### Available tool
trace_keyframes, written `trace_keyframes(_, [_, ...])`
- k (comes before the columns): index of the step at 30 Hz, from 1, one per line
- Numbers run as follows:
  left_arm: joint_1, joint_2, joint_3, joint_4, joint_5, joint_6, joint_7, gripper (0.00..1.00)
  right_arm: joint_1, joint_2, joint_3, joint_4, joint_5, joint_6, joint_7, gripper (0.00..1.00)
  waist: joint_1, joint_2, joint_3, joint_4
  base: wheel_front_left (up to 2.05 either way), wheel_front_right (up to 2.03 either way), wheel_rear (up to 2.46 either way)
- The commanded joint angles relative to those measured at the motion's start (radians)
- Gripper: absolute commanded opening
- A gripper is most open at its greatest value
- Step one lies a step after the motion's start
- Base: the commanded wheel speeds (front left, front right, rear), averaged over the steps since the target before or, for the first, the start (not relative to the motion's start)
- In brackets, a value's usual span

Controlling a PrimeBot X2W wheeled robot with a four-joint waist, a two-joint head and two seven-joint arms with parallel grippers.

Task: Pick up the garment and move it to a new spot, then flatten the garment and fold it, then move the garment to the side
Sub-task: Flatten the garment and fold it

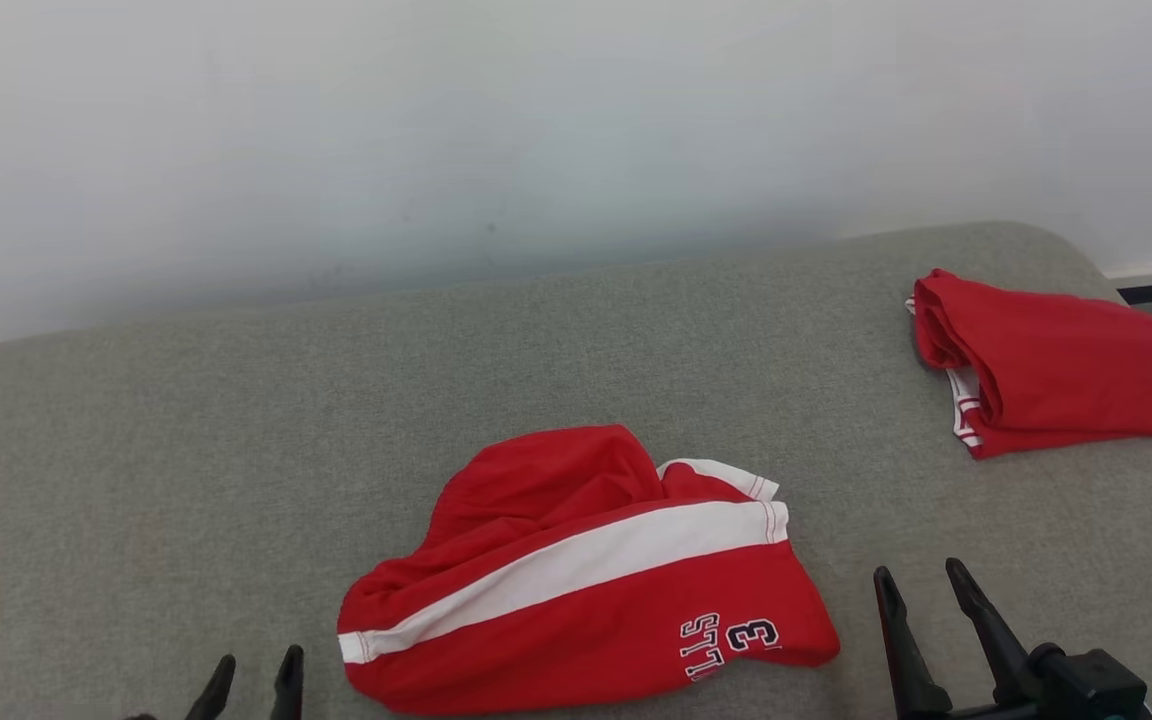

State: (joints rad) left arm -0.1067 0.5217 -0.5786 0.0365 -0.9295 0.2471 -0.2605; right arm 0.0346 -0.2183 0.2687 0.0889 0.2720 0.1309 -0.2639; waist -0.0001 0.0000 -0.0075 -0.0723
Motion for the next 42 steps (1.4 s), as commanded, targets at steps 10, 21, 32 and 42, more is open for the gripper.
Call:
trace_keyframes(10, [0.181,-0.19,0.207,-0.164,0.386,0.021,-0.005,1.0,-0.005,-0.018,0.009,0.057,0.039,0.0,-0.001,1.0,0.0001,0.0,-0.036,0.087,0.0,0.0,0.0])
trace_keyframes(21, [0.269,-0.337,0.317,-0.206,0.658,-0.072,-0.005,1.0,-0.065,-0.029,0.042,0.175,0.112,0.0,-0.001,1.0,0.0001,0.0,-0.032,0.135,0.0,0.0,0.0])
trace_keyframes(32, [0.259,-0.409,0.331,-0.17,0.753,-0.159,-0.005,1.0,-0.275,-0.066,0.167,0.464,0.314,0.0,-0.001,1.0,0.0001,0.0,-0.003,0.167,0.0,0.0,0.0])
trace_keyframes(42, [0.254,-0.433,0.352,-0.153,0.784,-0.196,-0.005,1.0,-0.409,-0.134,0.342,0.605,0.488,0.0,0.009,1.0,0.0001,0.0,0.015,0.182,0.0,0.0,0.0])
